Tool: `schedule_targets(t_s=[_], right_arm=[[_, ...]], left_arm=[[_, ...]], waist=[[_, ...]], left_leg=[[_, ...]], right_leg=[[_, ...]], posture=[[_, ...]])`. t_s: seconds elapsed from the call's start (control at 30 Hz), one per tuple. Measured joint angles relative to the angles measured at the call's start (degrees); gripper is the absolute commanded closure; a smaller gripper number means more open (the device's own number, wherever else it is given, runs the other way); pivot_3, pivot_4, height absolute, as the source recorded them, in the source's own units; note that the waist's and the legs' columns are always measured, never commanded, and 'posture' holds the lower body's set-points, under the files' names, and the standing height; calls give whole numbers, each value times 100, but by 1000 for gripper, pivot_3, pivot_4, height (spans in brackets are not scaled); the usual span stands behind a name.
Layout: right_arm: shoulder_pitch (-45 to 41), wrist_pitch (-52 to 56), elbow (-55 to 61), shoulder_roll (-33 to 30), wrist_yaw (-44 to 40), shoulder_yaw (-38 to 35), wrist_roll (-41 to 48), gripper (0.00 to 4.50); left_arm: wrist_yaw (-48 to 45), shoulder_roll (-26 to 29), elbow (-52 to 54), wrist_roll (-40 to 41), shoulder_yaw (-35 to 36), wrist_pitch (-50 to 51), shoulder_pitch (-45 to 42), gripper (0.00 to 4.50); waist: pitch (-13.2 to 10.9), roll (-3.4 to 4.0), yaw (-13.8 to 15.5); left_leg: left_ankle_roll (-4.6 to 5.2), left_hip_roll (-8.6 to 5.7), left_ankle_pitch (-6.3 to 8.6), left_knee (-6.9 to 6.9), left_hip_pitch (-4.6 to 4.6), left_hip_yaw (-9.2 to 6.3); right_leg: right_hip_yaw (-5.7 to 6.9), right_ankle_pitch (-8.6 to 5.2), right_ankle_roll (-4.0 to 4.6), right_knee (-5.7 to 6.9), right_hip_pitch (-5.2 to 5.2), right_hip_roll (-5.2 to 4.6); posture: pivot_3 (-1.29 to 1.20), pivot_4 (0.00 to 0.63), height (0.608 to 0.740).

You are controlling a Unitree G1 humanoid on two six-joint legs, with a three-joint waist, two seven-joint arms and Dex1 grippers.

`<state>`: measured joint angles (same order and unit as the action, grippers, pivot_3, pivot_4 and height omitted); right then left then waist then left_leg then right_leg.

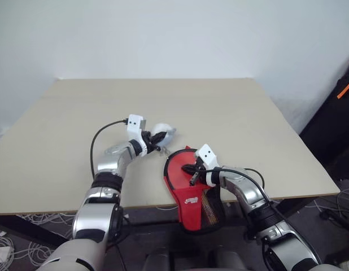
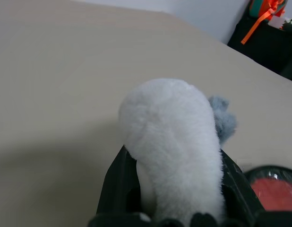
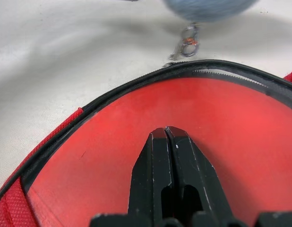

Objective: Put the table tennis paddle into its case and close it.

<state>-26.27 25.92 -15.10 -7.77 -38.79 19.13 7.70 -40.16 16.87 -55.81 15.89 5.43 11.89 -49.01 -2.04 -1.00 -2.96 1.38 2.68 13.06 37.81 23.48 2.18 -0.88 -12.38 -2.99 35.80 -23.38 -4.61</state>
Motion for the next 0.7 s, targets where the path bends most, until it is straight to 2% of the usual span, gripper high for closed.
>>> schedule_targets(t_s=[0.2, 0.4, 0.57, 0.7], right_arm=[[-1, 0, 6, 9, -3, 0, -38, 4500], [18, 3, 49, 13, -2, 0, -95, 4500], [47, 9, 85, 8, 3, -14, -100, 4500], [45, 9, 82, 15, 4, -13, -101, 4500]], left_arm=[[9, -360, -1072, -388, -6, -570, -759, 3616], [-56, -650, -1435, -643, -43, -849, -1015, 3616], [-854, -752, -1314, -837, -304, -846, -949, 3616], [-1697, -726, -872, -974, -664, -755, -534, 3616]], waist=[[0, 0, 0], [0, 0, 2], [0, 0, 3], [0, 1, 1]], left_leg=[[0, 0, 0, 1, 1, 0], [0, 0, 0, 1, 3, -1], [0, -1, 0, 1, 4, -1], [1, -1, 0, 0, 4, -2]], right_leg=[[0, 0, -1, 1, 0, 1], [-1, 0, -1, 0, -1, 0], [-1, 0, -1, -1, 0, 0], [-1, 0, 0, 0, -1, 0]], posture=[[0, 0, 740], [0, 0, 740], [0, 0, 740], [0, 0, 740]])
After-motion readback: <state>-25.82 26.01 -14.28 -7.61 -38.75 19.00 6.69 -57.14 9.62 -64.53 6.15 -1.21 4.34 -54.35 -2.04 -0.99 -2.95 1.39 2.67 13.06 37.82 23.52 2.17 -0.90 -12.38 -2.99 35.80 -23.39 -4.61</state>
